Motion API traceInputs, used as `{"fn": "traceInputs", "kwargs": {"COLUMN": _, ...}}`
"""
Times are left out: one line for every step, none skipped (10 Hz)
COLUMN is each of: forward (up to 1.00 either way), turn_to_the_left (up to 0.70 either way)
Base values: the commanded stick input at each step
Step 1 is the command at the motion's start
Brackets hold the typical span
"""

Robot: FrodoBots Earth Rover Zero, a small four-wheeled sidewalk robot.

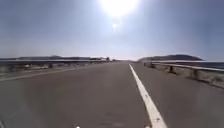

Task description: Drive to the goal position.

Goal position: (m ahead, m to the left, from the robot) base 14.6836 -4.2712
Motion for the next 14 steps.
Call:
{"fn": "traceInputs", "kwargs": {"forward": 0.70, "turn_to_the_left": 0.00}}
{"fn": "traceInputs", "kwargs": {"forward": 0.70, "turn_to_the_left": 0.00}}
{"fn": "traceInputs", "kwargs": {"forward": 0.70, "turn_to_the_left": 0.00}}
{"fn": "traceInputs", "kwargs": {"forward": 0.70, "turn_to_the_left": 0.00}}
{"fn": "traceInputs", "kwargs": {"forward": 0.70, "turn_to_the_left": 0.00}}
{"fn": "traceInputs", "kwargs": {"forward": 0.70, "turn_to_the_left": 0.00}}
{"fn": "traceInputs", "kwargs": {"forward": 0.70, "turn_to_the_left": 0.00}}
{"fn": "traceInputs", "kwargs": {"forward": 0.70, "turn_to_the_left": -0.16}}
{"fn": "traceInputs", "kwargs": {"forward": 0.70, "turn_to_the_left": -0.25}}
{"fn": "traceInputs", "kwargs": {"forward": 0.70, "turn_to_the_left": -0.32}}
{"fn": "traceInputs", "kwargs": {"forward": 0.70, "turn_to_the_left": 0.00}}
{"fn": "traceInputs", "kwargs": {"forward": 0.70, "turn_to_the_left": 0.00}}
{"fn": "traceInputs", "kwargs": {"forward": 0.70, "turn_to_the_left": 0.00}}
{"fn": "traceInputs", "kwargs": {"forward": 0.70, "turn_to_the_left": 0.00}}
